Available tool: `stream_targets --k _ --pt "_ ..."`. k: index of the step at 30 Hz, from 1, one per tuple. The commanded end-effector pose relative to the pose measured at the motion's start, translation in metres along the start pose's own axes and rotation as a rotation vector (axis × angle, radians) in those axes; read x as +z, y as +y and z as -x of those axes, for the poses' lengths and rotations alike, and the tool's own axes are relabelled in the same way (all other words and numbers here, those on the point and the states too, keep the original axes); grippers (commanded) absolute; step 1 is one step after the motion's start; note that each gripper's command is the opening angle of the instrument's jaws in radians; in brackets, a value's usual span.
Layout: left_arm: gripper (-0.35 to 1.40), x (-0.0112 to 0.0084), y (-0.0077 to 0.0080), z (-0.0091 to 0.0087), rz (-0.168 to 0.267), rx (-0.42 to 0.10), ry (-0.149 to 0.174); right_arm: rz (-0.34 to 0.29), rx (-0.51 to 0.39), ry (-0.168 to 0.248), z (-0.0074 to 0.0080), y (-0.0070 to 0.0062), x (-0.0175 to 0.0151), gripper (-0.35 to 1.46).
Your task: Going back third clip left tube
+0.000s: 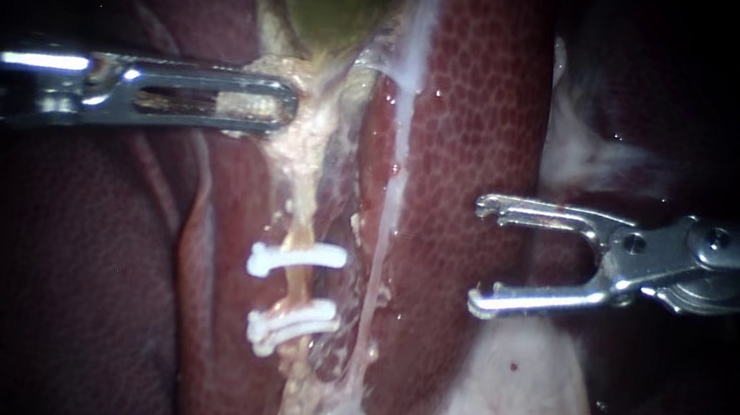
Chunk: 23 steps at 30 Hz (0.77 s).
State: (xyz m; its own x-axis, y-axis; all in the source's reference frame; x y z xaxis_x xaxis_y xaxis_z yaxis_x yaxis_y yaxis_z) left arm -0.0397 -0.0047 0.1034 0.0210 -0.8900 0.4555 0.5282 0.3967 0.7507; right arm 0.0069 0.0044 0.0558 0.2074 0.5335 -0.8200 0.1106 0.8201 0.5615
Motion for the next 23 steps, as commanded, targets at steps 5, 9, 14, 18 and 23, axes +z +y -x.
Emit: stream_targets --k 5,9,14,18,23 --pt "-0.35 0.0022 -0.0001 -0.0013 -0.007 0.008 0.021 -0.002 0.0 0.001 -0.0002 -0.0002 0.0001 0.6" --pt "-0.35 0.0028 0.0001 -0.0019 -0.009 0.012 0.028 -0.002 0.0 0.002 -0.0002 -0.0002 0.0002 0.6" --pt "-0.35 0.0027 0.0002 -0.0018 -0.011 0.012 0.029 -0.002 0.0 0.002 -0.0002 -0.0002 0.0003 0.6" --pt "-0.35 0.0026 0.0002 -0.0017 -0.012 0.012 0.029 -0.002 0.0 0.002 -0.0003 -0.0002 0.0003 0.6" --pt "-0.35 0.0024 0.0003 -0.0016 -0.014 0.011 0.03 -0.001 0.001 0.003 -0.0004 -0.0003 0.0003 0.6"
